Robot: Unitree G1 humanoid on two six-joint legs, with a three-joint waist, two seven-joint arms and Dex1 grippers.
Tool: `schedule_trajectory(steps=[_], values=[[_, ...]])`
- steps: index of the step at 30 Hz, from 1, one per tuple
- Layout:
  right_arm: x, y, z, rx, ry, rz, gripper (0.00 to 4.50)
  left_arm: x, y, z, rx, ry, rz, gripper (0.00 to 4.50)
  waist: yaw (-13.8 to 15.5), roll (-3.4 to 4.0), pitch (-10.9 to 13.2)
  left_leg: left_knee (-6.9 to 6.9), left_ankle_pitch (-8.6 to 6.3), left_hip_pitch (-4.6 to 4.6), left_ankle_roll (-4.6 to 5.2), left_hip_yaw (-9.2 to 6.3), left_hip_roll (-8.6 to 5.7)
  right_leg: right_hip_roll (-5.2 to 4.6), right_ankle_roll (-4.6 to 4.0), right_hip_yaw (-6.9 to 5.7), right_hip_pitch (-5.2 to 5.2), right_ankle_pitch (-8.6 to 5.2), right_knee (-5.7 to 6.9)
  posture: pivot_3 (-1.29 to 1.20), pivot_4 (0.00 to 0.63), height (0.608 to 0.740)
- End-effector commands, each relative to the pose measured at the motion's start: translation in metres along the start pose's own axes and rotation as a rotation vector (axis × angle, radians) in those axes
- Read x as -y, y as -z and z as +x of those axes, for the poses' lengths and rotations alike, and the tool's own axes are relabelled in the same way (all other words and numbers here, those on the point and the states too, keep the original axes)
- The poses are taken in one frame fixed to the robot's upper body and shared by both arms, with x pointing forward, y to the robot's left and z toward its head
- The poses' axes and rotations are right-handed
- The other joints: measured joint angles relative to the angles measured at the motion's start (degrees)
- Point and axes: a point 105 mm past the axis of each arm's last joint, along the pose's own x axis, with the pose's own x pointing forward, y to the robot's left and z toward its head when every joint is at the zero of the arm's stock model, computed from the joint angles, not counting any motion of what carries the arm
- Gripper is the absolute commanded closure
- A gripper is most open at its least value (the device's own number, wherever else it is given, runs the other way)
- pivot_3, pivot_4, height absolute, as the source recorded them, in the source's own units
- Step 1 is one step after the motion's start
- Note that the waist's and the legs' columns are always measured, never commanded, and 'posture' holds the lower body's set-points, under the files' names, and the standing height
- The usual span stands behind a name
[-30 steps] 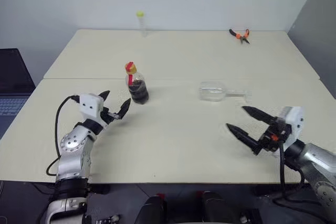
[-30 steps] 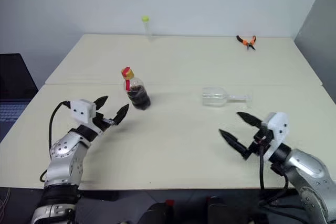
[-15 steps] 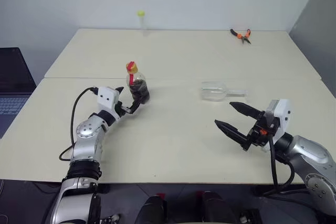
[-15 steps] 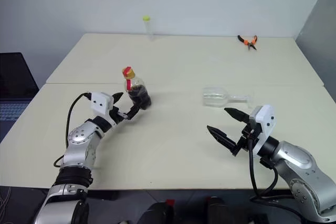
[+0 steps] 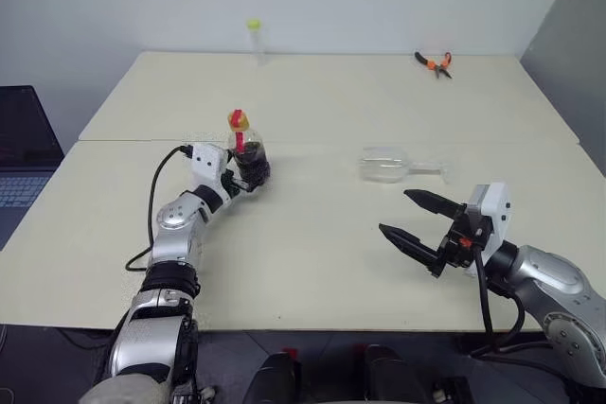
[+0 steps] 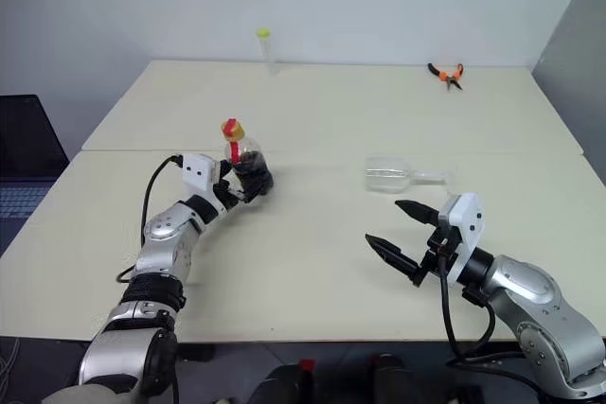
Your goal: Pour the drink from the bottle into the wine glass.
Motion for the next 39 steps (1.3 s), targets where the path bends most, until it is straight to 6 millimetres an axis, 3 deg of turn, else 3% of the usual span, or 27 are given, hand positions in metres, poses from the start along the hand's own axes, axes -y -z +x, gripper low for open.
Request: schedule_trajectory(steps=[1,7,10,15,18,20,25,32,39], values=[[-0.004,-0.007,0.003,0.022,-0.027,-0.028,0.00,0.001,-0.017,0.011,0.058,0.013,0.015,0.04,-0.01,-0.01,0.00,0.00,0.00,0.00,0.00,0.00,0.00,0.00,0.00,0.00,0.00,0.00,0.00,0.00,0.150,0.740],[-0.004,-0.007,0.004,0.021,-0.033,-0.036,0.00,0.006,-0.019,0.019,0.069,0.022,0.009,0.04,-0.01,-0.02,0.01,0.01,0.00,-0.02,0.00,0.01,-0.01,0.00,0.00,0.01,-0.01,0.00,0.00,0.00,0.150,0.740],[-0.004,-0.008,0.006,0.022,-0.033,-0.044,0.00,0.012,-0.019,0.024,0.075,0.043,0.005,0.59,0.00,-0.03,0.02,0.01,0.00,-0.02,0.00,0.00,-0.01,0.00,0.00,0.00,-0.01,0.00,0.00,0.00,0.150,0.740],[-0.004,-0.009,0.006,0.023,-0.025,-0.051,0.00,0.013,-0.020,0.024,0.086,0.056,0.002,2.00,-0.01,-0.05,0.02,0.02,0.00,-0.03,-0.01,0.00,-0.02,0.00,0.00,0.00,-0.01,0.00,0.00,0.00,0.150,0.740],[-0.004,-0.010,0.004,0.024,-0.013,-0.059,0.00,0.015,-0.023,0.021,0.098,0.085,0.024,2.50,-0.01,-0.05,0.03,0.02,0.00,-0.03,-0.01,0.00,-0.02,0.00,0.00,0.00,-0.01,0.00,0.00,0.00,0.150,0.740],[-0.004,-0.011,0.003,0.027,-0.004,-0.064,0.00,0.020,-0.027,0.019,0.112,0.120,0.046,2.58,-0.02,-0.05,0.03,0.02,0.01,-0.03,-0.01,0.00,-0.02,0.00,0.00,0.00,-0.02,0.00,0.00,0.00,0.150,0.740],[-0.009,-0.013,-0.004,0.021,0.020,-0.087,0.00,0.062,-0.044,0.014,0.162,0.344,0.089,2.58,-0.02,-0.06,0.03,0.02,0.01,-0.10,-0.03,-0.01,-0.01,-0.01,0.00,0.02,-0.05,0.00,-0.01,0.00,0.150,0.740],[-0.021,-0.008,-0.016,-0.018,0.042,-0.073,0.00,0.150,-0.041,-0.007,0.083,0.763,0.055,2.60,0.01,-0.06,0.03,0.04,0.01,-0.07,-0.01,-0.03,-0.01,-0.02,0.00,0.02,-0.01,0.00,0.00,0.00,0.150,0.740],[-0.031,-0.009,-0.015,-0.052,0.078,-0.047,0.00,0.194,-0.032,-0.011,0.030,0.979,0.115,2.61,-0.18,-0.05,0.03,0.01,0.00,-0.01,0.00,-0.01,0.02,0.05,0.00,0.04,0.00,0.00,0.02,0.00,0.150,0.740]])
